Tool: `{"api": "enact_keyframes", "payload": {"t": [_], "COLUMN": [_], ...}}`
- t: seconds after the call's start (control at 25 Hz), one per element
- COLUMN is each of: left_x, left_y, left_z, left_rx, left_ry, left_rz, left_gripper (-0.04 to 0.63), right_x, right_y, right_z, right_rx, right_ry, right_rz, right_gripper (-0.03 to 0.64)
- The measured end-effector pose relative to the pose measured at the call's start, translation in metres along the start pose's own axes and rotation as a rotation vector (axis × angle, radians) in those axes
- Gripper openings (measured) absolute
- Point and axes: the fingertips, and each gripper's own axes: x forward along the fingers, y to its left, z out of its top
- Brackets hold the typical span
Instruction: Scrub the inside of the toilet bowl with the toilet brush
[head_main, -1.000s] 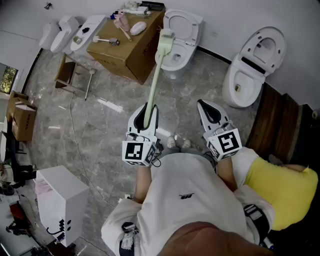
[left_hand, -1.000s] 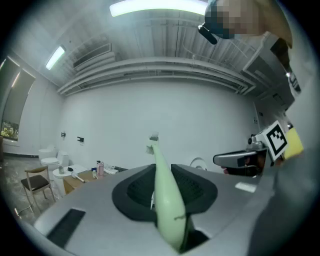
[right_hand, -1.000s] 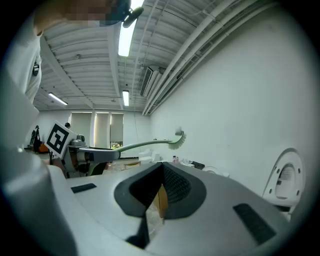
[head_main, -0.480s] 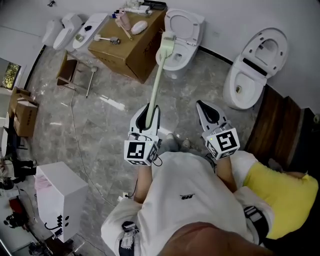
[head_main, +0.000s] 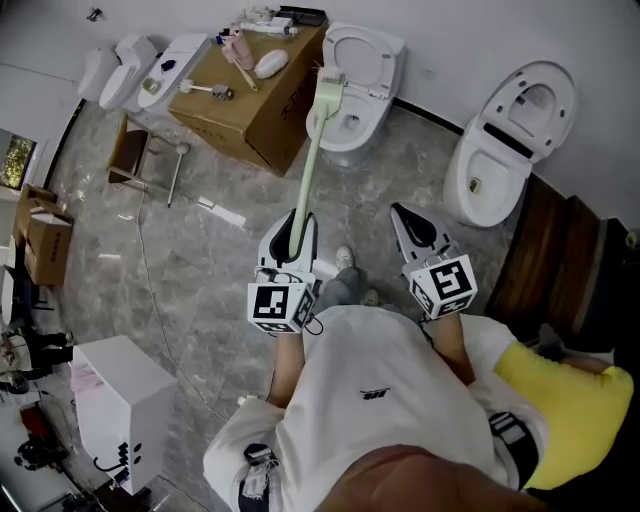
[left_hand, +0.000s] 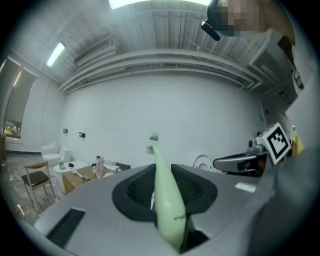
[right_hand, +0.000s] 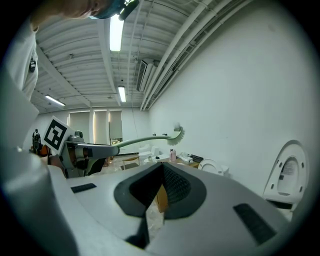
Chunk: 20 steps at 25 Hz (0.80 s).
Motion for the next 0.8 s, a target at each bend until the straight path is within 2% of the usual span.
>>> {"api": "enact_keyframes", "payload": {"t": [0.4, 0.8], "left_x": [0.067, 0.114], "left_y": [0.053, 0.108], "left_z": [0.002, -0.001], "left_rx": [-0.015, -0.033], "left_ry": [0.021, 0.037], "left_rz": [-0.003, -0.020], "left_gripper": [0.104, 0.104], "right_x": [0.078, 0.155], "right_y": [-0.034, -0.046], "right_z": [0.010, 0.013], "right_rx": [-0.016, -0.026], "right_ry": [0.032, 0.071], "right_rz": [-0.011, -0.009], "right_gripper": [-0.005, -0.005]}}
